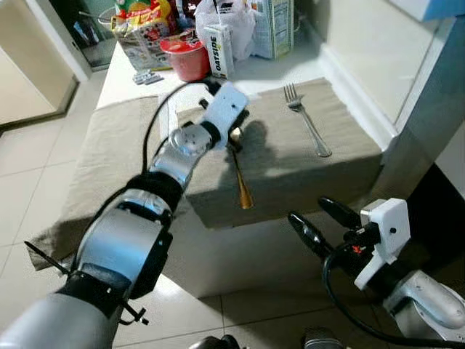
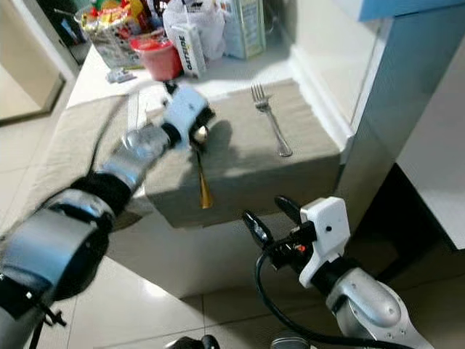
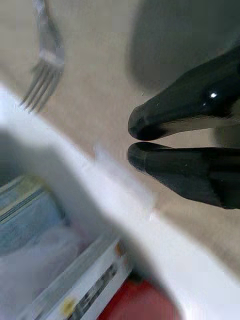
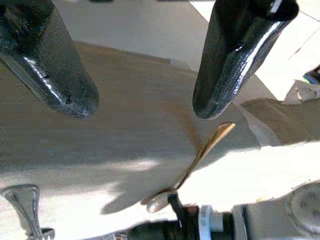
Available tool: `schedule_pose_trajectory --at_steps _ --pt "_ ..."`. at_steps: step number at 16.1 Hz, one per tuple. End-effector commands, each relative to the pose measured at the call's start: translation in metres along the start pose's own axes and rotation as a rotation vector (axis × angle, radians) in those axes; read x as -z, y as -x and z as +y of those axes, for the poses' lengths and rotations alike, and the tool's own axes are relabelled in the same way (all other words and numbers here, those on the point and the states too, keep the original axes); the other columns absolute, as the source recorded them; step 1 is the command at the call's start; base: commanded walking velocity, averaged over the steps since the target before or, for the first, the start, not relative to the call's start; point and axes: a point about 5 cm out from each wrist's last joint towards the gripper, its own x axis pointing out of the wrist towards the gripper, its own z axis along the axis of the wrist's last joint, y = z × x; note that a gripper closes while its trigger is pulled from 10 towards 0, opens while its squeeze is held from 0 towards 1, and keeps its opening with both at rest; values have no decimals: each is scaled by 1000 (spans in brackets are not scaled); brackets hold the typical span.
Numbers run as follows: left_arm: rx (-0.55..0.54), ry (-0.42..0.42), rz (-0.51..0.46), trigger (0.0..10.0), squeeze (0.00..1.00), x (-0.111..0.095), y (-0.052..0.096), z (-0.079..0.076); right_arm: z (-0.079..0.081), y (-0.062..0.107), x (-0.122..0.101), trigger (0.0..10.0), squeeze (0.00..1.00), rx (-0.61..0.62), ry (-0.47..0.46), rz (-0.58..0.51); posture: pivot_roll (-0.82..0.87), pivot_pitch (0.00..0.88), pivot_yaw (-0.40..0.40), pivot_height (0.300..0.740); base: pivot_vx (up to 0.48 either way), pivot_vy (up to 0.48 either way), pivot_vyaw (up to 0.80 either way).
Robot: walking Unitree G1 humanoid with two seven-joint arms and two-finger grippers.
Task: Setting the table
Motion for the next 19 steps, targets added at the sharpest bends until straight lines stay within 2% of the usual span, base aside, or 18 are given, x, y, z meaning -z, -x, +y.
schedule_pose_trajectory --at_steps 1,3,5,6,9,10,11,12,13,14,15,17,18,19 --pt "-39 -33 -1 10000 0 -5 2 12 5 2 -4 10000 0 -8 16 -9 -431 144 228 740 0 0 0" --pt "-62 -129 -31 10000 0 -16 1 21 8 3 -3 10000 0 -11 22 -2 -440 148 234 740 0 0 0" --pt "-96 -165 -38 10000 0 -25 1 28 10 5 -1 10000 0 -6 21 4 -451 147 238 740 0 0 0" --pt "-160 -125 -71 10000 0 -39 2 42 10 4 -1 10000 0 -4 17 1 -444 133 240 740 0 0 0" --pt "-206 -24 -124 10000 0 -59 7 64 9 -5 2 10000 0 -13 14 -13 -406 96 233 740 0 0 0" --pt "-202 -15 -129 10000 0 -60 8 66 9 -7 3 10000 0 -12 17 -16 -398 90 231 740 0 0 0" --pt "-174 30 -165 10000 0 -57 12 68 2 -18 6 10000 0 27 44 -24 -364 59 223 740 0 0 0" --pt "-163 131 -225 10000 0 -46 25 72 -12 -34 10 10000 0 123 59 -45 -336 35 213 740 0 0 0" --pt "-178 173 -240 10000 0 -41 34 72 -19 -41 13 10000 0 176 67 -46 -296 12 200 740 0 0 0" --pt "-208 207 -250 10000 0 -34 51 70 -27 -50 14 10000 0 233 94 -52 -266 0 187 740 0 0 0" --pt "-235 190 -258 10000 0 -32 65 68 -31 -56 14 10000 0 259 97 -62 -246 0 181 740 0 0 0" --pt "-372 276 -248 10000 0 -21 112 69 -33 -73 9 10000 0 260 107 -102 -168 0 129 740 0 0 0" --pt "-392 305 -240 10000 0 -18 122 66 -33 -76 8 10000 0 243 108 -109 -149 0 113 740 0 0 0" --pt "-452 340 -246 10000 0 -9 145 54 -32 -83 3 10000 0 207 127 -139 -111 0 88 740 0 0 0"
